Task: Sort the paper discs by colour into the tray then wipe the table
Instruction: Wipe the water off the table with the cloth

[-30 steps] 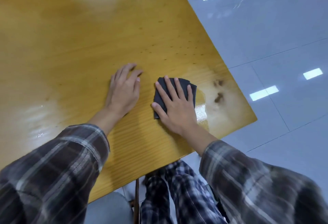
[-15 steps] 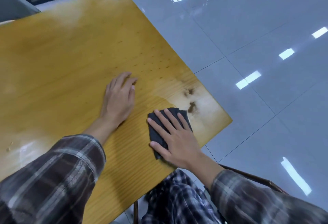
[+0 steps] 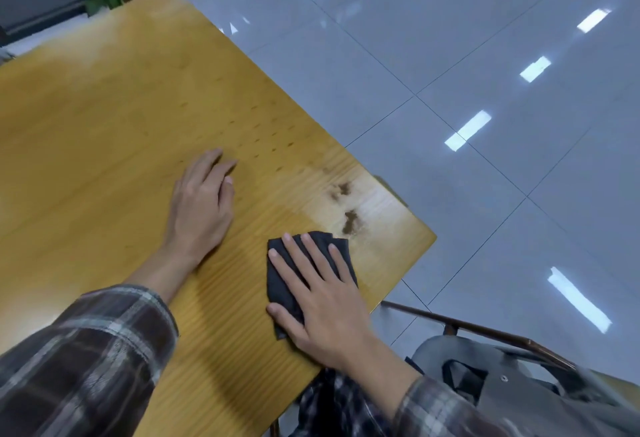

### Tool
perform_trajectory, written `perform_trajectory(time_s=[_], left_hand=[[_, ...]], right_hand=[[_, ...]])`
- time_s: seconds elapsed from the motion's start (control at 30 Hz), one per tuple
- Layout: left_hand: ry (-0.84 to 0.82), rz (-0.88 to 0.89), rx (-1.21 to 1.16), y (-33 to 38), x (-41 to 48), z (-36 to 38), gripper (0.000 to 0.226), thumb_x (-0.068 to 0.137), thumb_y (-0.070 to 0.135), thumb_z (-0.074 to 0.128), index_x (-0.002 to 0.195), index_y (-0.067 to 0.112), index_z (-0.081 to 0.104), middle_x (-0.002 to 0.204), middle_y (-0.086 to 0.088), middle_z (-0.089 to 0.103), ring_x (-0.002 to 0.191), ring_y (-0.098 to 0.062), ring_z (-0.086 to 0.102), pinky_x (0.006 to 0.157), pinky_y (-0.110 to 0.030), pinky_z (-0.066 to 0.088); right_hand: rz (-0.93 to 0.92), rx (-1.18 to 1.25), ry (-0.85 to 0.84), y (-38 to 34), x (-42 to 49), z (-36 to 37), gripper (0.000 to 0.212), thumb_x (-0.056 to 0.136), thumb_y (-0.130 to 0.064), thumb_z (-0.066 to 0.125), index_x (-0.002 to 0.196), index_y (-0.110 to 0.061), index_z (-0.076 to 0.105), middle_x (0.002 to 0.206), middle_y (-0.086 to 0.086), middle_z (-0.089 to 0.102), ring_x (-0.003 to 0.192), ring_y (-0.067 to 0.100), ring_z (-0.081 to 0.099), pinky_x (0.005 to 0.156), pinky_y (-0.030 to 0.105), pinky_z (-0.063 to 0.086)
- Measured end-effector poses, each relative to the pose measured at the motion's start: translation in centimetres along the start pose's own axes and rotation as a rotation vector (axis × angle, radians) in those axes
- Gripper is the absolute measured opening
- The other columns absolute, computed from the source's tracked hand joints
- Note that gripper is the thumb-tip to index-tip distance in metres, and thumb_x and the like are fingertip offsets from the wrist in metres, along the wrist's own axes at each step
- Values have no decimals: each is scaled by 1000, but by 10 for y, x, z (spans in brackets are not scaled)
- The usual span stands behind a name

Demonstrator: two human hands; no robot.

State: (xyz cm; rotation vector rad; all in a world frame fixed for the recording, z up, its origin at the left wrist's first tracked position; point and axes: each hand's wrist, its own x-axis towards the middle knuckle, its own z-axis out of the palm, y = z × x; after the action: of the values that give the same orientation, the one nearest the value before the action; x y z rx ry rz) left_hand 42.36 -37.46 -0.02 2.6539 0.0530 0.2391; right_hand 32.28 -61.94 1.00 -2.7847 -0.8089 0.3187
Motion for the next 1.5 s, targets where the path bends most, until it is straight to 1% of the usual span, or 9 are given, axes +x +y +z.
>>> perform_trajectory(time_s=[0.2, 0.37, 0.63, 0.87, 0.93, 1.03, 1.17, 1.33, 1.5], left_hand=[[16, 20, -35, 14, 35, 16, 33, 108, 13, 48, 135, 5, 64, 146, -13, 56, 136, -32, 48, 112, -53, 41], [28, 50, 20, 18, 42, 25, 30, 106, 13, 52, 133, 10, 64, 144, -10, 56, 132, -31, 51, 105, -52, 39], [40, 54, -2, 14, 40, 27, 30, 106, 13, 52, 135, 12, 63, 145, -8, 55, 130, -30, 52, 102, -51, 42], [44, 37, -18, 12, 41, 27, 30, 107, 15, 52, 134, 13, 63, 145, -7, 56, 133, -28, 51, 107, -50, 39], [41, 24, -18, 12, 41, 27, 30, 107, 16, 51, 134, 13, 63, 145, -6, 56, 134, -27, 51, 108, -50, 39], [29, 35, -13, 12, 41, 27, 30, 108, 17, 50, 135, 14, 63, 146, -6, 55, 134, -27, 50, 108, -49, 38], [25, 48, -9, 13, 40, 25, 31, 108, 17, 50, 136, 13, 62, 147, -6, 54, 135, -26, 50, 107, -47, 38], [25, 45, -9, 14, 39, 24, 33, 108, 17, 49, 137, 13, 62, 148, -6, 54, 135, -25, 49, 106, -45, 38], [37, 34, -25, 14, 39, 26, 32, 107, 15, 50, 137, 13, 63, 148, -5, 55, 136, -24, 50, 108, -45, 38]], right_hand=[[18, -4, -56, 38, -24, -9, 70, 105, -64, 30, 164, -36, 4, 172, -10, -4, 159, 16, -6, 127, 51, 14], [123, 1, 11, 41, 1, -11, 70, 105, -63, 31, 164, -34, 6, 172, -8, -4, 159, 17, -6, 127, 50, 13], [251, 9, 74, 75, 79, -25, 69, 105, -64, 24, 164, -34, 3, 172, -9, -9, 157, 13, -15, 128, 47, -1], [359, 51, 99, 99, 139, -37, 70, 103, -68, 16, 163, -36, 2, 172, -7, 4, 158, 19, 7, 128, 43, 8], [355, 50, 98, 102, 144, -36, 71, 102, -68, 15, 163, -35, 0, 172, -7, 4, 159, 18, 3, 128, 46, 9], [337, 50, 96, 102, 140, -37, 71, 103, -67, 14, 164, -33, -3, 172, -8, -6, 158, 16, -7, 128, 46, 5], [308, 20, 83, 93, 93, -33, 69, 106, -63, 18, 163, -32, -5, 170, -11, -15, 156, 12, -18, 128, 47, -1], [297, -39, 49, 88, 44, -24, 69, 106, -62, 18, 163, -31, -4, 171, -11, -14, 156, 11, -18, 128, 49, 0], [252, -45, 22, 91, 75, -33, 68, 104, -65, 15, 163, -36, -4, 170, -14, -15, 156, 11, -18, 127, 52, 0]])
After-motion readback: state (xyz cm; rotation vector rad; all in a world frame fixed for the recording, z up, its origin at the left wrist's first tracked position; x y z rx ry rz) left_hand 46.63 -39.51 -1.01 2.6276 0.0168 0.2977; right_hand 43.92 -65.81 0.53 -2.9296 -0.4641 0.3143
